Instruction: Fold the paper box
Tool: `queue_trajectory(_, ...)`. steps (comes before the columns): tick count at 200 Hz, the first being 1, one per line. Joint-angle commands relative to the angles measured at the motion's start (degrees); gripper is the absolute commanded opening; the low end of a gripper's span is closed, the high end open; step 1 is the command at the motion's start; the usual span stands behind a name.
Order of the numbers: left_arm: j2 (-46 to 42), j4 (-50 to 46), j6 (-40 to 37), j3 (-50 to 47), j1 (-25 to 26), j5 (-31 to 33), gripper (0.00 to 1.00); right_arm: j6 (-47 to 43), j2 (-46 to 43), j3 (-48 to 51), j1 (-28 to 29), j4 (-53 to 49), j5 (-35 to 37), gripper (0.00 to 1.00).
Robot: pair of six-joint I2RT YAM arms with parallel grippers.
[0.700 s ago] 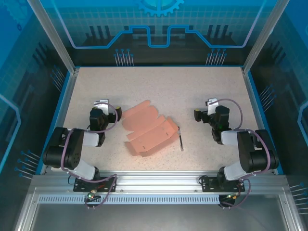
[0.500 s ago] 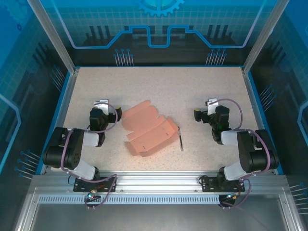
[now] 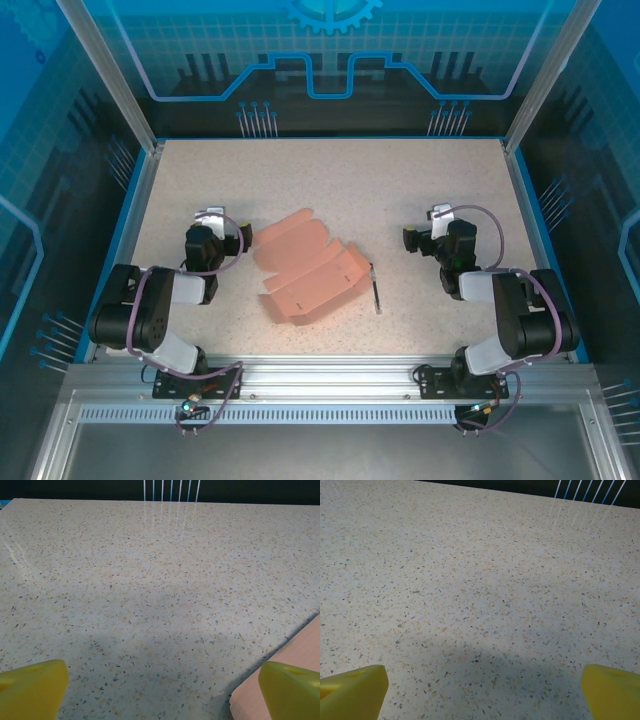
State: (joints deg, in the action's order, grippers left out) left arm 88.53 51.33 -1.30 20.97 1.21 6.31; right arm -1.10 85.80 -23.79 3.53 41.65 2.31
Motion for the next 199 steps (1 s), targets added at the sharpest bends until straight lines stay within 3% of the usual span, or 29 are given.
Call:
queue_trajectory(1,-0.2,0.3,1.9,1.1,-0.9,-0.7,0.99,0.6,0.4,-1.0,-0.7,1.4,-0.8,1.0)
queue_trajectory(22,-2.8,-1.5,3.2,1.1,-1.6,0.4,0.99,0.7,0.2,-1.2,-0.5,1.1,0.2,1.0)
queue_trajectory(42,-7.9,-7.4,3.9,1.9,-1.8,2.1,0.99,2.6,-4.3,-4.2,-0.1,-8.2,5.7,1.0)
queue_trajectory(59,-13.8,-17.4,5.1,4.7,-1.8,2.4,0.99,5.5,-9.8,-6.6,-0.3,-16.6,10.2,1.0)
queue_trajectory(72,-17.5,-26.9,11.4,8.3,-1.8,3.2,0.99,11.1,-14.3,-7.3,-1.0,-21.7,13.3,1.0)
queue_trajectory(87,-19.3,-33.1,18.5,11.7,-1.8,-2.7,0.99,18.7,-19.3,-10.4,-2.0,-33.0,12.6,1.0)
queue_trajectory(103,-18.8,-34.2,25.6,13.0,-1.1,-11.5,0.99,22.8,-22.6,-14.0,-1.2,-44.1,5.9,1.0)
queue_trajectory(122,-17.2,-34.3,30.3,13.6,2.8,-16.6,0.99,25.4,-24.7,-16.0,3.9,-51.7,-0.4,0.96)
queue_trajectory(153,-14.9,-38.9,29.7,15.2,11.6,-14.8,0.99,30.4,-26.7,-16.8,17.3,-64.2,1.0,0.95)
queue_trajectory(199,-13.4,-39.2,28.7,14.2,14.6,-14.1,0.99,40.5,-29.1,-10.8,28.0,-66.0,-2.9,0.83)
